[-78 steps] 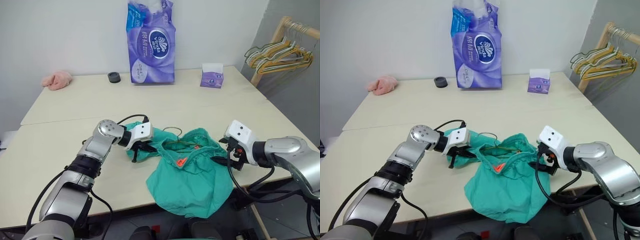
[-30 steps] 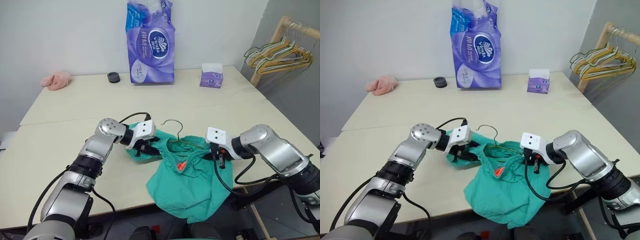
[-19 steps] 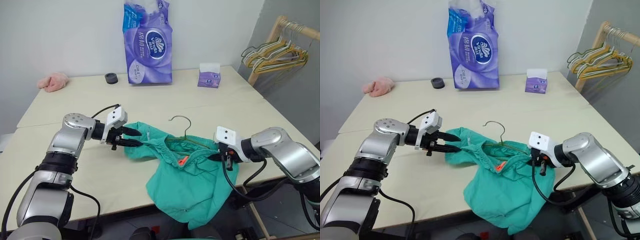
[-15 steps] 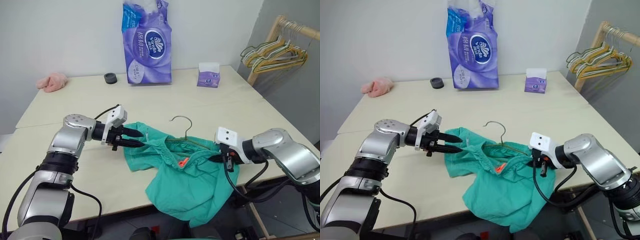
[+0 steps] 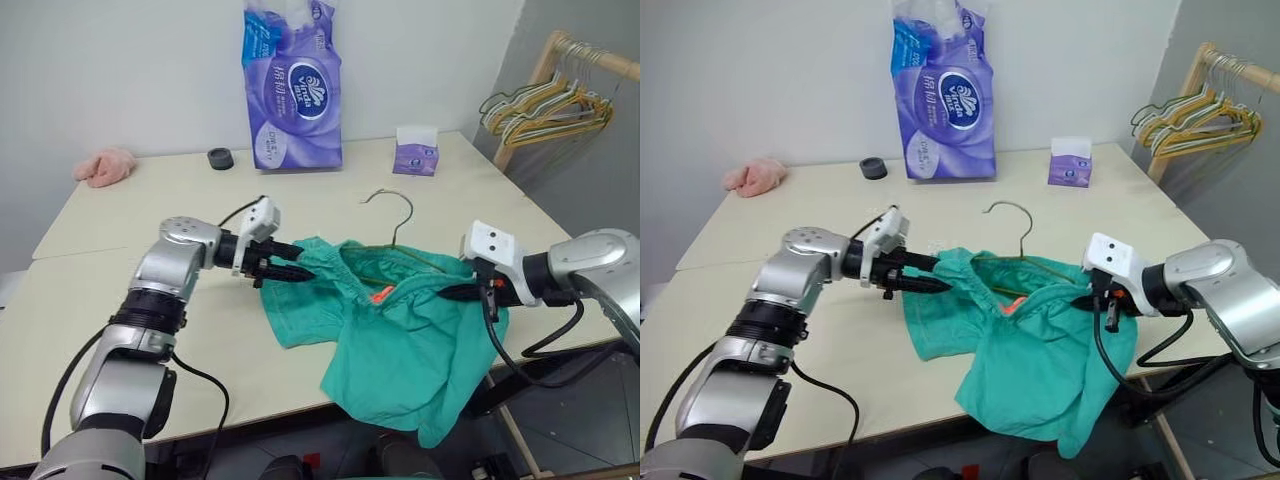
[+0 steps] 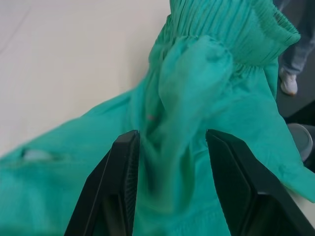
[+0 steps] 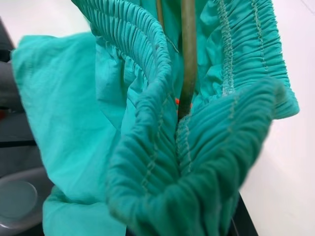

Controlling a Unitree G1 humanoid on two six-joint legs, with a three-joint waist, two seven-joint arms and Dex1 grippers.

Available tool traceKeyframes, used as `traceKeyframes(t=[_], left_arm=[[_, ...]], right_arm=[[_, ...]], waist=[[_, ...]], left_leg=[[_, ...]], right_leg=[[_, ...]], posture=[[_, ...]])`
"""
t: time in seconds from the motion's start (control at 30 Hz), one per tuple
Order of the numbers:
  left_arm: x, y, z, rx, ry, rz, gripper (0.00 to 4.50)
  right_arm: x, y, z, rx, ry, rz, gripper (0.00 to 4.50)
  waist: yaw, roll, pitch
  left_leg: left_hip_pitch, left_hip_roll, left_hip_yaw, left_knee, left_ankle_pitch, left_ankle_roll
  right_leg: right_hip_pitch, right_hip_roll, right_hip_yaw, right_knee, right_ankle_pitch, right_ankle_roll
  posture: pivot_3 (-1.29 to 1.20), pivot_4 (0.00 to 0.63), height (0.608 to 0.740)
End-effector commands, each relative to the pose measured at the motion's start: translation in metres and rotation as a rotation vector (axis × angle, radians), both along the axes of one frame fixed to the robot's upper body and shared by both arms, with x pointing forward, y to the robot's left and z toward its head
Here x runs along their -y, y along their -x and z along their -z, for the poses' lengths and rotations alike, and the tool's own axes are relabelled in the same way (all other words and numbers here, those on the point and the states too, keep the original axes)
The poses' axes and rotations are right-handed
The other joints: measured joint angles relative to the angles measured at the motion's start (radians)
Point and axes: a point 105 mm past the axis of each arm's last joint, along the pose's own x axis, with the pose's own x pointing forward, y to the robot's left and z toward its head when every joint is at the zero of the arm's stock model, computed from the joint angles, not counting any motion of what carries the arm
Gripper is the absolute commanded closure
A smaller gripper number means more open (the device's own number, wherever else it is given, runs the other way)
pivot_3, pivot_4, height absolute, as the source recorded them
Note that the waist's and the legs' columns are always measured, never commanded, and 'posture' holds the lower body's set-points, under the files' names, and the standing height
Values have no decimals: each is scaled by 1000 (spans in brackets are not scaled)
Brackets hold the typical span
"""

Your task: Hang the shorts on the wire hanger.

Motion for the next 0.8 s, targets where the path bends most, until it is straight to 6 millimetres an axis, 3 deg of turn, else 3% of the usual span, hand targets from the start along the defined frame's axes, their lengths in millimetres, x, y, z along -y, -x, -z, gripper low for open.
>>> traceKeyframes(t=[0.03,0.2,0.5,0.8], left_arm=[[4,-10,-10,76,-36,17,2255],[3,-4,11,68,-136,99,2255],[-8,-32,2,95,-82,-76,4462],[-18,-33,3,96,-80,-116,4462]], right_arm=[[-5,7,-7,25,-2,-38,4500],[-4,9,-10,32,-1,-37,4500],[2,14,-8,17,6,-22,4500],[17,18,-1,-12,43,5,4500]], waist=[[0,0,0],[-2,1,-1],[-1,1,-1],[1,1,-1]], left_leg=[[0,0,0,0,0,0],[0,0,0,0,0,0],[-3,0,0,6,-1,2],[-4,0,0,8,-2,2]], right_leg=[[0,0,0,0,0,0],[0,0,0,0,0,0],[0,0,-1,0,0,0],[0,0,0,0,0,0]], posture=[[-228,6,740],[-237,6,740],[-239,5,740],[-231,3,740]])
